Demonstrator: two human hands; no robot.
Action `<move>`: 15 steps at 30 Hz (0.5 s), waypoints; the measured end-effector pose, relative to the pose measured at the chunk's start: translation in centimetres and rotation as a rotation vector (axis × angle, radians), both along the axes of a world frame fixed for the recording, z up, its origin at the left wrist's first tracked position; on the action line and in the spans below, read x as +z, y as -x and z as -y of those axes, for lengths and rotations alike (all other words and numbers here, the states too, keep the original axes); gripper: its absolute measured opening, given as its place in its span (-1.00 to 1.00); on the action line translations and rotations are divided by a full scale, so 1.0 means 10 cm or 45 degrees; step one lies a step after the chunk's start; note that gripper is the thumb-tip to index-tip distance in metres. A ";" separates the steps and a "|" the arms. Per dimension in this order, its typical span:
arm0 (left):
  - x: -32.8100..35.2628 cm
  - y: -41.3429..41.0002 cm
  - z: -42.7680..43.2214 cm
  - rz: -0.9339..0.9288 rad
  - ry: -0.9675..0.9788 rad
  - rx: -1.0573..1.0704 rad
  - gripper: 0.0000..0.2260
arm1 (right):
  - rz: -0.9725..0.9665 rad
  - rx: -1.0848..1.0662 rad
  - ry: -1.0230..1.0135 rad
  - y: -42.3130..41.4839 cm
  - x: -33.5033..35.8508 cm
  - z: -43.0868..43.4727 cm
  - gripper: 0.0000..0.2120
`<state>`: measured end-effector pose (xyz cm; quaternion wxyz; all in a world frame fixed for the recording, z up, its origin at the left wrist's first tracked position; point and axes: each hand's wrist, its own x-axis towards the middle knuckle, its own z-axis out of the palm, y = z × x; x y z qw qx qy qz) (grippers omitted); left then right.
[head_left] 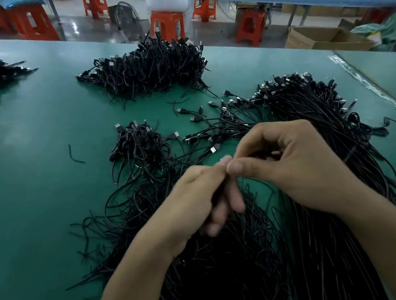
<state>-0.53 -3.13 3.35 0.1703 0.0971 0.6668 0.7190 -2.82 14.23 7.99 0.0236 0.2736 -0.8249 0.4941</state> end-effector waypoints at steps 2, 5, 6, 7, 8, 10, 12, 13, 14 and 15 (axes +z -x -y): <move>0.02 0.01 0.07 0.070 -0.262 -0.047 -0.49 | 0.074 -0.029 0.062 0.04 -0.09 0.03 -0.84; 0.07 0.02 0.17 0.178 -0.635 -0.190 -0.54 | 0.173 -0.087 0.081 0.02 -0.24 0.06 -0.78; 0.08 0.02 0.19 0.185 -0.761 -0.230 -0.56 | 0.201 -0.097 0.053 -0.01 -0.28 0.07 -0.77; 0.10 0.02 0.19 0.190 -0.891 -0.246 -0.58 | 0.218 -0.102 0.006 -0.04 -0.32 0.08 -0.77; 0.11 0.02 0.18 0.197 -1.002 -0.224 -0.59 | 0.222 -0.101 -0.047 -0.07 -0.34 0.09 -0.78; 0.11 0.03 0.13 0.162 -1.093 -0.050 -0.60 | 0.197 -0.084 -0.163 -0.14 -0.35 0.10 -0.80; 0.08 0.05 0.08 0.050 -1.063 0.136 -0.62 | 0.142 -0.027 -0.327 -0.21 -0.33 0.11 -0.77; 0.06 0.07 0.05 -0.031 -1.008 0.198 -0.63 | 0.110 0.012 -0.423 -0.25 -0.31 0.12 -0.78; 0.03 0.08 0.02 -0.129 -0.894 0.275 -0.63 | 0.084 0.046 -0.513 -0.29 -0.29 0.12 -0.81; 0.00 0.09 0.00 -0.241 -0.706 0.384 -0.66 | 0.058 0.076 -0.586 -0.33 -0.26 0.13 -0.81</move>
